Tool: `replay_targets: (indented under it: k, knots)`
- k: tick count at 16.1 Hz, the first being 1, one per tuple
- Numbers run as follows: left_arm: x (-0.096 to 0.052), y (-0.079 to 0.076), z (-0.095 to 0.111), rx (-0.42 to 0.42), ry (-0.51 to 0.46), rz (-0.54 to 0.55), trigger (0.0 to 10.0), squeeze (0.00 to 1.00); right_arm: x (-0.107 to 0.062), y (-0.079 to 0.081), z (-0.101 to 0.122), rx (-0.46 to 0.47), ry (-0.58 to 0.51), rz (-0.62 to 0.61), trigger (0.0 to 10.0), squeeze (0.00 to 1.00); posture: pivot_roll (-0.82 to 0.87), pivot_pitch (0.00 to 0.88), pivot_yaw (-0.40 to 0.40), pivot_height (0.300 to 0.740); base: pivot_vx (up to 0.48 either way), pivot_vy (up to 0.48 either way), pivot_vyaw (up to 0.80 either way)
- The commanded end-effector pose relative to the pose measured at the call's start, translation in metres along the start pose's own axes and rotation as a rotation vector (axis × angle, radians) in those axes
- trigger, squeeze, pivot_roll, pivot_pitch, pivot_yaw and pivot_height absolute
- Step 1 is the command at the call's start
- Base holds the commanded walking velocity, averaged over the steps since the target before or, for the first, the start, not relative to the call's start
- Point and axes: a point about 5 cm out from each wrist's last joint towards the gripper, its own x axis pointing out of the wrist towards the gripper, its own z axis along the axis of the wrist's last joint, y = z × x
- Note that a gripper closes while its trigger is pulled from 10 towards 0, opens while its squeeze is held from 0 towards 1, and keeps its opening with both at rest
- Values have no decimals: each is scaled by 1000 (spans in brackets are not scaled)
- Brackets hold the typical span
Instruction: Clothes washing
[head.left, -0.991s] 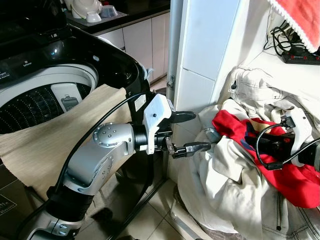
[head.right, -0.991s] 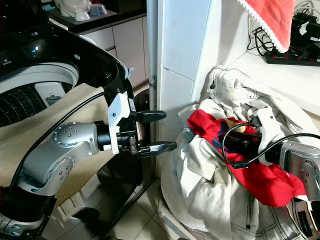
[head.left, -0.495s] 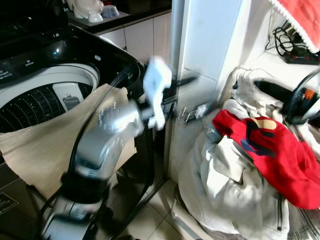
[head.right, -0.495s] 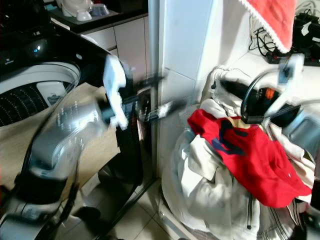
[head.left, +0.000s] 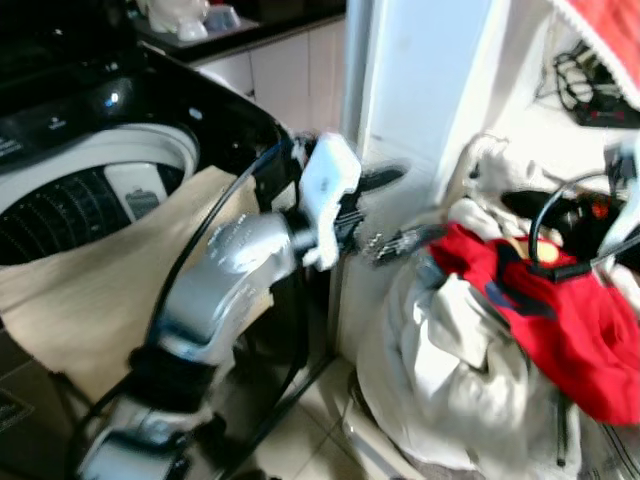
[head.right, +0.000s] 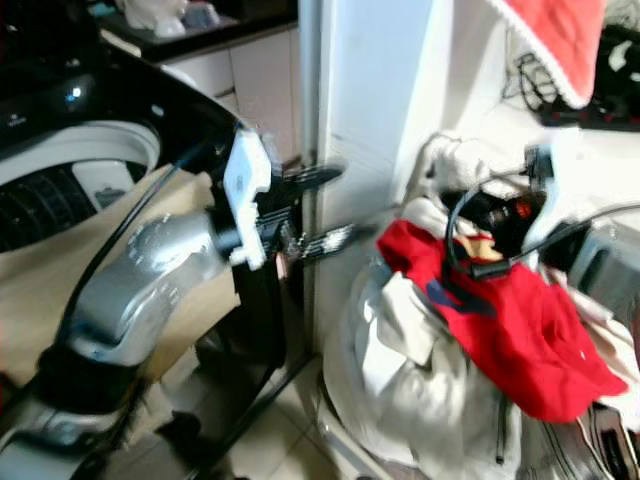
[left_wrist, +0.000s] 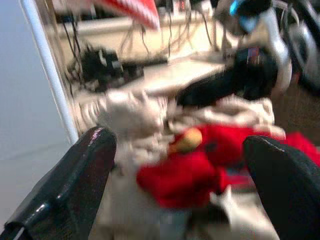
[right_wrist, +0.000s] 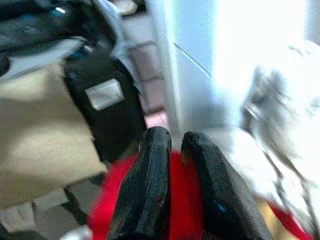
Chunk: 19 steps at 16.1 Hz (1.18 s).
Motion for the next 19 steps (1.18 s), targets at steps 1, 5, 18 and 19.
replay_targets:
  k: [1, 5, 18, 19]
  knots:
    - [1, -3, 0, 18, 18, -24, 10000, 0, -5, -1, 3, -5, -1, -14, 10000, 1000, -199, 0, 25, 740, 0, 0, 0]
    - [1, -7, -11, 10, 67, -32, 10000, 0, -19, -14, -20, 94, 17, -41, 10000, 1000, -202, 0, 36, 740, 0, 0, 0]
    - [-9, 0, -15, 7, 101, -1, 10000, 0, 19, -19, -27, -52, 127, 36, 10000, 561, -207, 0, 53, 740, 0, 0, 0]
    - [-10, 0, -15, 9, 104, 0, 10000, 0, 25, -17, -27, -1, 107, 95, 10000, 0, -207, 0, 53, 740, 0, 0, 0]
